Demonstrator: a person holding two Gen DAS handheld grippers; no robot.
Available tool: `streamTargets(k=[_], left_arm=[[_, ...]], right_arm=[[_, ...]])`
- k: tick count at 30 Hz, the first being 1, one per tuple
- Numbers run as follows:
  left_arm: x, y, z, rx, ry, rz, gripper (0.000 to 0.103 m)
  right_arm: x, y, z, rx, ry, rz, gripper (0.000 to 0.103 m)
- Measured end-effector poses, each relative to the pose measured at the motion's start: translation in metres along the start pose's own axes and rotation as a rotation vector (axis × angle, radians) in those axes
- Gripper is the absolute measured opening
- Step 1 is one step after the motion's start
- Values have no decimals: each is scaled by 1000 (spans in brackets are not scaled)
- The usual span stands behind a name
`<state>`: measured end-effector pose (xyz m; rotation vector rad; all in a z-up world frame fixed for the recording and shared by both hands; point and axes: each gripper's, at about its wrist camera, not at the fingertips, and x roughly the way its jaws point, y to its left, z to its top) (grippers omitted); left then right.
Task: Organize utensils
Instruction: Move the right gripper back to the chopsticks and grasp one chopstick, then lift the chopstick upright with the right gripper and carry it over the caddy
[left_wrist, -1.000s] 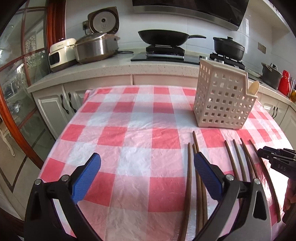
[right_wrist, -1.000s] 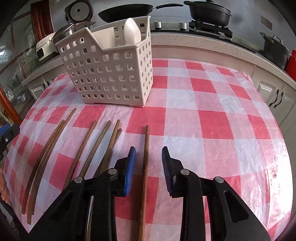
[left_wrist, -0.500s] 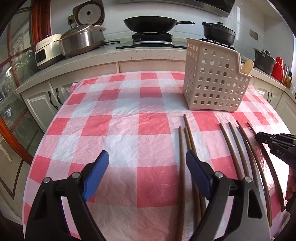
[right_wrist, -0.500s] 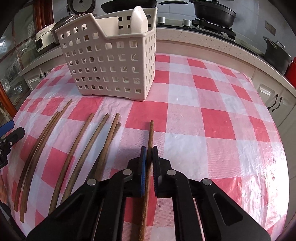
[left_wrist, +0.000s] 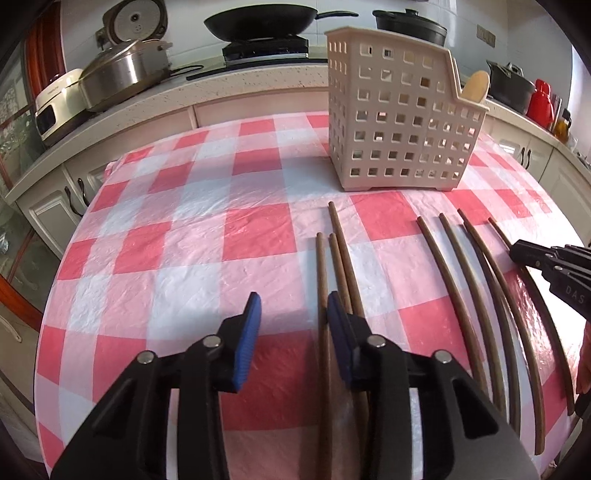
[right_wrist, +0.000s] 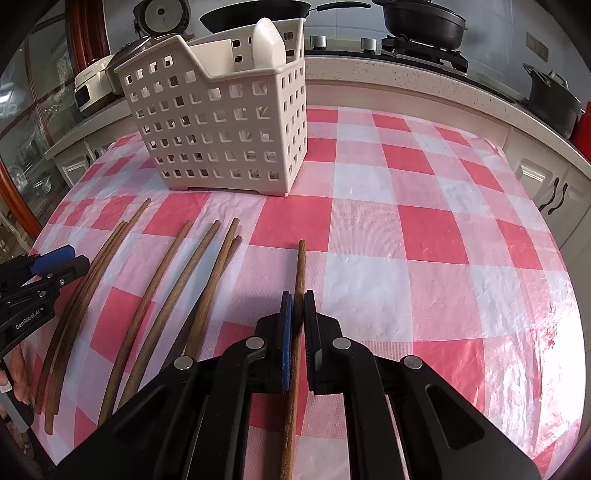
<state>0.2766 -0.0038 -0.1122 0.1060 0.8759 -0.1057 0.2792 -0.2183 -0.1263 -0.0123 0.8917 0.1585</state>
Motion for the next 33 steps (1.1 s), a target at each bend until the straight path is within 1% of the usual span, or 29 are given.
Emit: streamTargets(k=[2, 7, 10, 12, 13, 15, 16, 21, 25, 30, 33], left_arm=[[4, -2, 2, 11, 14, -13, 30], [11, -5, 7, 39, 27, -12, 30], [13, -4, 10, 40, 40, -33, 24], [14, -7, 10, 61, 45, -40, 17], [14, -8, 10, 66, 46, -43, 15], [13, -10, 10, 67, 45, -51, 8], [13, -10, 10, 66, 45, -52, 6], [11, -6, 8, 40, 37, -57, 6], [-1, 0, 6, 23, 8, -55, 6], [-30, 6, 8, -12, -71, -51, 6], [-54, 9, 10, -28, -134, -48, 6]], right_arm=[[0, -1, 0, 0, 0, 5, 7], [0, -1, 0, -1, 3, 10, 7], [0, 0, 0, -12, 6, 7, 7], [0, 1, 0, -24, 8, 1, 7], [1, 2, 0, -27, 8, 0, 7], [1, 3, 0, -39, 7, -4, 7], [1, 3, 0, -43, 5, -4, 7], [-3, -3, 0, -6, -11, 7, 6], [-18, -7, 3, 11, -57, 20, 6], [-48, -6, 7, 22, -147, 30, 6], [-67, -5, 9, 27, -201, 33, 6]])
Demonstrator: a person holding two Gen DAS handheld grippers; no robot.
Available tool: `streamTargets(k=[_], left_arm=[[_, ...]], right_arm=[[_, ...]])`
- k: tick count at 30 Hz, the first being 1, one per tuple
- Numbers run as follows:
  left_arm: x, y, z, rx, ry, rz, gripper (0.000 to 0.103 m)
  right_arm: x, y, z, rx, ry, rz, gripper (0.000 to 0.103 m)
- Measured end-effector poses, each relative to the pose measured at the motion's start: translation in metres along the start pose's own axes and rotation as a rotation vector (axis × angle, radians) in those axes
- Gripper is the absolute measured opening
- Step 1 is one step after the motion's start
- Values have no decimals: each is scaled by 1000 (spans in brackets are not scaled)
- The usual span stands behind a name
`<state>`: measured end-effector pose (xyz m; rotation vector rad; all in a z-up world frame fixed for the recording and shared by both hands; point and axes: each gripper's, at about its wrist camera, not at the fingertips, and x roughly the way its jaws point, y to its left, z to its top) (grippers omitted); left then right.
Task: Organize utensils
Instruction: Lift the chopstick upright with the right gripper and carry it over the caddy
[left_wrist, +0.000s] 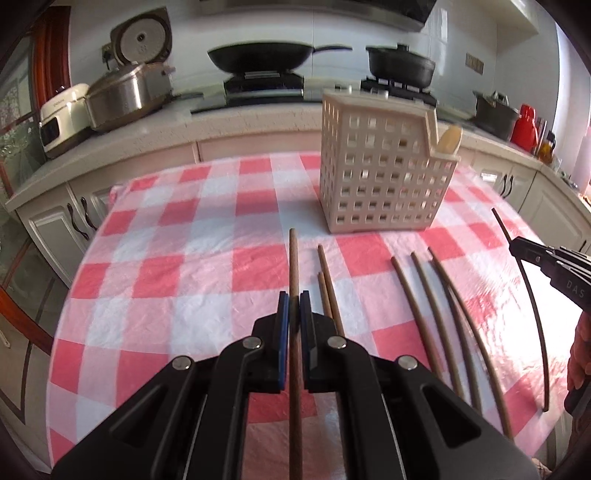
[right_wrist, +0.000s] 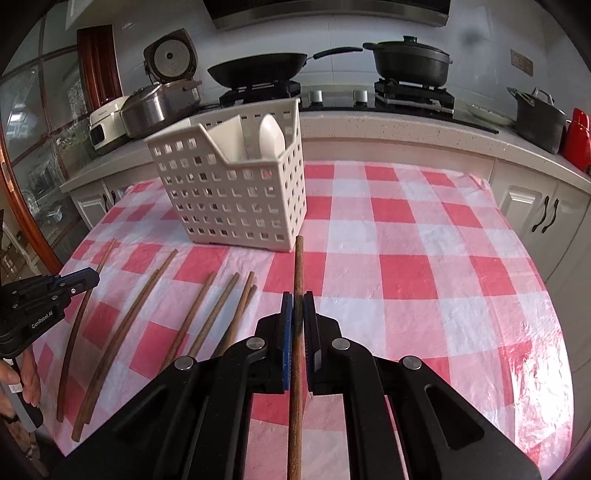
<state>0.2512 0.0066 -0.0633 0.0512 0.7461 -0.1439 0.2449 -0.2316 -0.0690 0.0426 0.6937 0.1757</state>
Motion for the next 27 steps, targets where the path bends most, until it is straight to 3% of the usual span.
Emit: streamTargets(k=[15, 27], left_arm=[[-100, 1, 6, -22, -230, -6, 6], [-145, -7, -2, 1, -352, 9, 6]], right_arm=[[-82, 13, 15, -15, -188, 23, 6], [-122, 24, 14, -43, -268, 26, 6]])
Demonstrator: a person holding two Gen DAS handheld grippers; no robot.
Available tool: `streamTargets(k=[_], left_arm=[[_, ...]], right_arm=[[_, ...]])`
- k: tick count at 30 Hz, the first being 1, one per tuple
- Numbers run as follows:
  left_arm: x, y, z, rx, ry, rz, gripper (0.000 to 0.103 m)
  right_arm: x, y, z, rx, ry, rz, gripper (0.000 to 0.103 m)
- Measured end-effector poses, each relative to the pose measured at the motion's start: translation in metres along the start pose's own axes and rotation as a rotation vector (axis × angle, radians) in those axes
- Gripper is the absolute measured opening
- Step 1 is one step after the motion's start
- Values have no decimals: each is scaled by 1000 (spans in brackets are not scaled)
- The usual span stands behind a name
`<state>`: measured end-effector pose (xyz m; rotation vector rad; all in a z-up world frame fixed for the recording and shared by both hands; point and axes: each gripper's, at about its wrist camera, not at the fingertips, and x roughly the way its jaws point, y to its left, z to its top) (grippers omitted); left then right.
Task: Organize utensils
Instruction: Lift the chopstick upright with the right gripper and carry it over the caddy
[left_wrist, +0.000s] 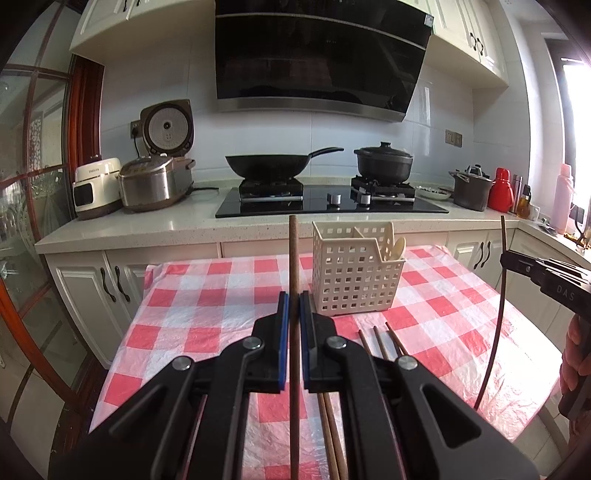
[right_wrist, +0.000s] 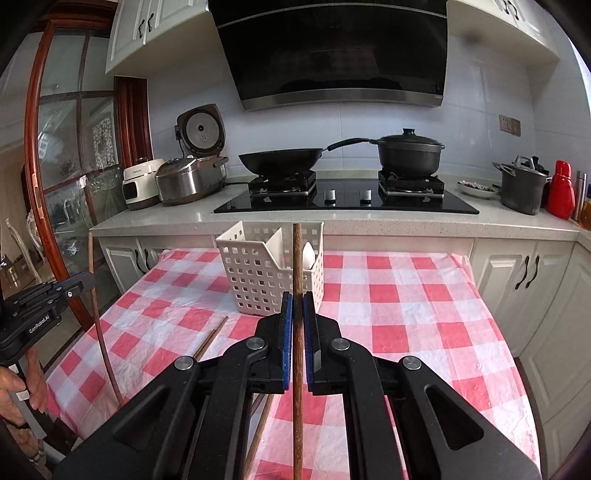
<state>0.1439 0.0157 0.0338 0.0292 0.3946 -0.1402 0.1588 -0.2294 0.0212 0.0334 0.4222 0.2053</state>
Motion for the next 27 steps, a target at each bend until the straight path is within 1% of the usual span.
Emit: streamTargets(k=[13, 21, 27], left_arm=[[-15, -2, 3, -4, -50, 1, 6], [-9, -3, 5, -1, -50, -5, 6], [0, -9, 18, 16, -66, -12, 6]], right_arm=[[-20, 10, 4, -17, -59, 6, 6], [-16, 11, 10, -22, -63, -3, 6], [-3, 11, 29, -39, -88, -9, 6]])
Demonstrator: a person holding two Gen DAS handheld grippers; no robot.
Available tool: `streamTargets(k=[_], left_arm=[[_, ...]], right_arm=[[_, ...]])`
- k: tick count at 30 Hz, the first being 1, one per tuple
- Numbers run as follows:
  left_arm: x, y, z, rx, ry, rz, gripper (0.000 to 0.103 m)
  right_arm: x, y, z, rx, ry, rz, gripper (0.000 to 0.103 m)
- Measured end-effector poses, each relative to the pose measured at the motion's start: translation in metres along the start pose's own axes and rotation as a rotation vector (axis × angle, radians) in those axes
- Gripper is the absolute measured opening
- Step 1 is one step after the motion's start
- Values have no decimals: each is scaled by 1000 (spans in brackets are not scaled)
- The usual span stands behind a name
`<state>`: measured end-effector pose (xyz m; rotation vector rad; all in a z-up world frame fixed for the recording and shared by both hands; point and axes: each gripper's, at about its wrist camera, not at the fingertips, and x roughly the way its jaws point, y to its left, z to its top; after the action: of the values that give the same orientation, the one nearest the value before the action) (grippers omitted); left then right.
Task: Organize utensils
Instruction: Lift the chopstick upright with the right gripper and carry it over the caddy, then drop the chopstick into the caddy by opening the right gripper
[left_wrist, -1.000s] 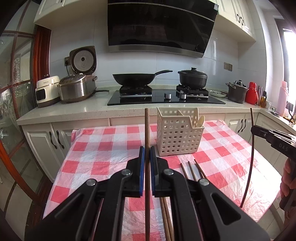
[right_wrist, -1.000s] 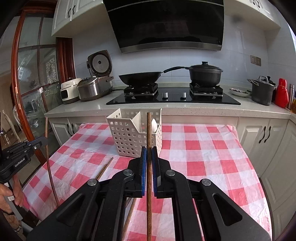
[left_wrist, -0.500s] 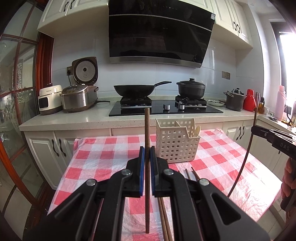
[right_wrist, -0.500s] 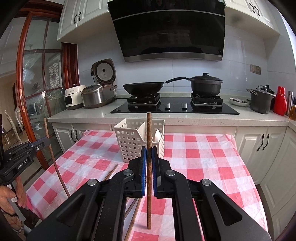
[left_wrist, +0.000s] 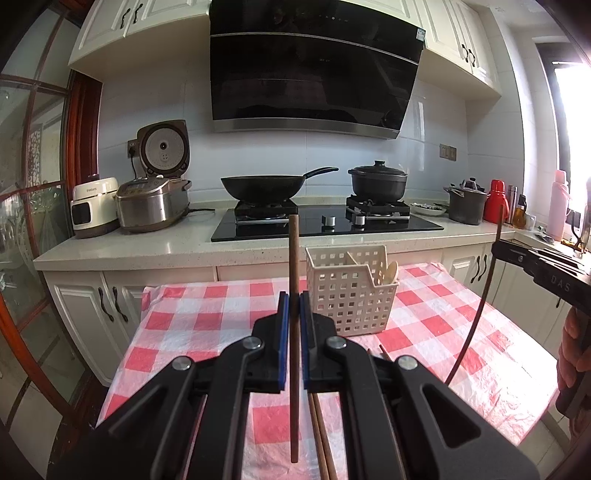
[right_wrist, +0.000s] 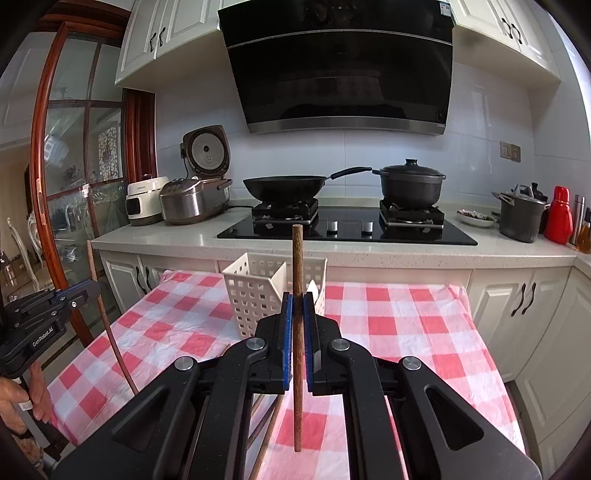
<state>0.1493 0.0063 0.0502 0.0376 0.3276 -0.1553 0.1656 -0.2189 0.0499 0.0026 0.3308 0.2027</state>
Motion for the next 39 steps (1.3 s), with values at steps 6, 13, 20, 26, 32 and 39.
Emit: streamTargets(k=[6, 13, 20, 26, 32, 39], left_arm=[[18, -9, 32, 35, -36, -17, 6], [45, -18, 83, 51, -74, -42, 6], [77, -21, 137, 41, -122, -61, 6], [115, -28, 180, 49, -144, -68, 6], [149, -39, 198, 65, -145, -65, 6], [200, -46, 175, 76, -35, -90, 6]], right_arm=[[19, -1, 29, -15, -29, -7, 6], [46, -5, 72, -15, -71, -19, 6], [73, -11, 109, 8, -107, -12, 6], [106, -26, 127, 63, -88, 19, 6], [131, -32, 140, 92, -96, 36, 6], [167, -25, 124, 57, -6, 74, 6]])
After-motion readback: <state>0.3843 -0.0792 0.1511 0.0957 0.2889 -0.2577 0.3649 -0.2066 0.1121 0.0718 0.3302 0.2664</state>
